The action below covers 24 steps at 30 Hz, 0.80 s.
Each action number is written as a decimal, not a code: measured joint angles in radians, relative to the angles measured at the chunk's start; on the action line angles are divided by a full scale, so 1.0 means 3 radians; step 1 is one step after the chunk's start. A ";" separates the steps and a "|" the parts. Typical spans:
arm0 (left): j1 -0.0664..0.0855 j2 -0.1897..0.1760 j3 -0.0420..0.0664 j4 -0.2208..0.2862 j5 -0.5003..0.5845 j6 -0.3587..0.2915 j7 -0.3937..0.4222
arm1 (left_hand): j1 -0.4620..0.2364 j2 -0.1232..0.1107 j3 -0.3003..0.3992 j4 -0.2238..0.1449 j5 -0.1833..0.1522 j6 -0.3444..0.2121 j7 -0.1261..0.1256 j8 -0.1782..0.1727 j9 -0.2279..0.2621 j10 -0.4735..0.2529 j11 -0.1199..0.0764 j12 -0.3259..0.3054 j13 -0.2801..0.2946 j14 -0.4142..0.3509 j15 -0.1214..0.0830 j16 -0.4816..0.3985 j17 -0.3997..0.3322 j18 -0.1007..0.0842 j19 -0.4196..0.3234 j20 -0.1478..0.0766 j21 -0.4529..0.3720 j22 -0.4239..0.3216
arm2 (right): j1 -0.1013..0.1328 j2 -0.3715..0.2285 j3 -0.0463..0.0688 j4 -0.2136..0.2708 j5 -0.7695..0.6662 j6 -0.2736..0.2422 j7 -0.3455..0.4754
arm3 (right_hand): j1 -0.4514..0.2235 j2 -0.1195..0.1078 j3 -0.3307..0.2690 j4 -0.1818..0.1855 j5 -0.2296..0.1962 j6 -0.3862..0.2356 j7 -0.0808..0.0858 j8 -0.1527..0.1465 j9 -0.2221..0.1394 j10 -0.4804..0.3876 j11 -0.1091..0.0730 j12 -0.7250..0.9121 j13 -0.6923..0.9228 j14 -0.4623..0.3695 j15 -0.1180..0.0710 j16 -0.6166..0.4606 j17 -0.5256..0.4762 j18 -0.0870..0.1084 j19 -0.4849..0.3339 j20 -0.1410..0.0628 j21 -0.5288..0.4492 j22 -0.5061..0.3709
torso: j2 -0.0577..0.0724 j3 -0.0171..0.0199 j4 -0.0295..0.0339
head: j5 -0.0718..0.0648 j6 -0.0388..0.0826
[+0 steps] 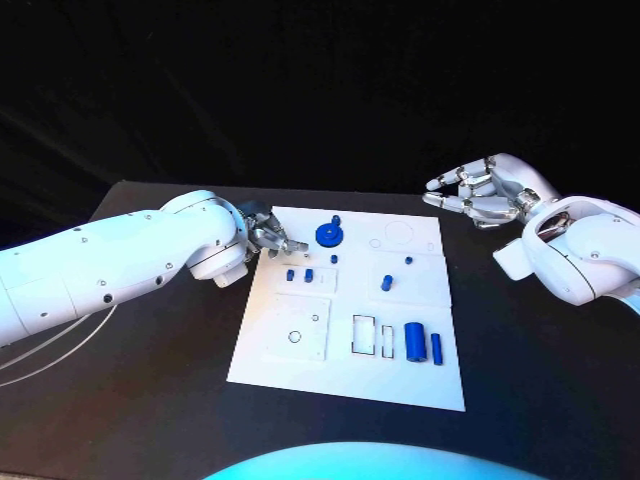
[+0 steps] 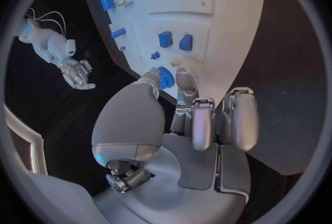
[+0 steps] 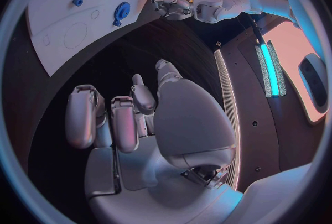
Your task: Assemble the parts on the task board
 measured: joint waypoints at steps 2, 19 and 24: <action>0.0000 0.0004 0.0001 0.0012 0.0049 -0.0090 0.0128 | 0.0207 -0.0009 0.0107 -0.0023 0.0000 -0.0196 0.0104 -0.0101 -0.0070 -0.0307 0.0098 -0.0217 -0.0166 -0.0088 0.0091 -0.0431 -0.0020 0.0128 -0.0393 0.0055 -0.0411 -0.0313 | 0.0000 0.0001 0.0000 -0.0004 0.0000 0.0000 0.0000 | 0.0000 0.0000 0.0000 0.0000 0.0000 0.0000 0.0000 0.0000 0.0000 0.0000 0.0000 0.0000 -0.0001 0.0000 0.0000 0.0000 0.0000 0.0000 0.0000 0.0000 -0.0004 0.0000 | 0.0000 0.0000 0.0000 | -0.0005 0.0005; -0.0062 0.0291 -0.0112 -0.0057 -0.0844 -0.0609 0.1304 | 0.1198 -0.0395 0.0843 -0.0145 0.0000 -0.0149 0.0231 -0.0709 -0.0794 -0.0805 0.0302 -0.1253 -0.1307 -0.0966 0.0279 -0.1902 -0.1533 0.0360 -0.1208 0.0274 -0.1564 -0.1332 | -0.0007 0.0007 0.0000 -0.0009 0.0000 -0.0002 0.0009 | 0.0000 0.0000 0.0000 0.0000 0.0000 0.0000 0.0000 0.0000 0.0000 -0.0011 -0.0011 0.0000 -0.0025 0.0000 0.0000 -0.0013 0.0002 0.0000 -0.0012 -0.0012 -0.0036 0.0002 | 0.0007 -0.0002 -0.0004 | -0.0061 0.0055; -0.0096 0.0385 -0.0136 -0.0150 -0.1229 -0.0629 0.1409 | 0.1135 -0.0459 0.0827 -0.0112 0.0000 -0.0108 0.0225 -0.0779 -0.0877 -0.0796 0.0312 -0.1361 -0.1447 -0.0838 0.0301 -0.1706 -0.1454 0.0360 -0.1073 0.0280 -0.1406 -0.1164 | -0.0008 0.0006 0.0000 -0.0007 0.0000 -0.0002 0.0011 | 0.0000 0.0000 0.0000 0.0000 0.0000 0.0000 0.0000 0.0000 0.0000 -0.0011 -0.0011 0.0000 -0.0024 0.0000 0.0000 -0.0013 0.0002 0.0000 -0.0012 -0.0012 -0.0036 0.0002 | 0.0009 -0.0002 -0.0004 | -0.0075 0.0064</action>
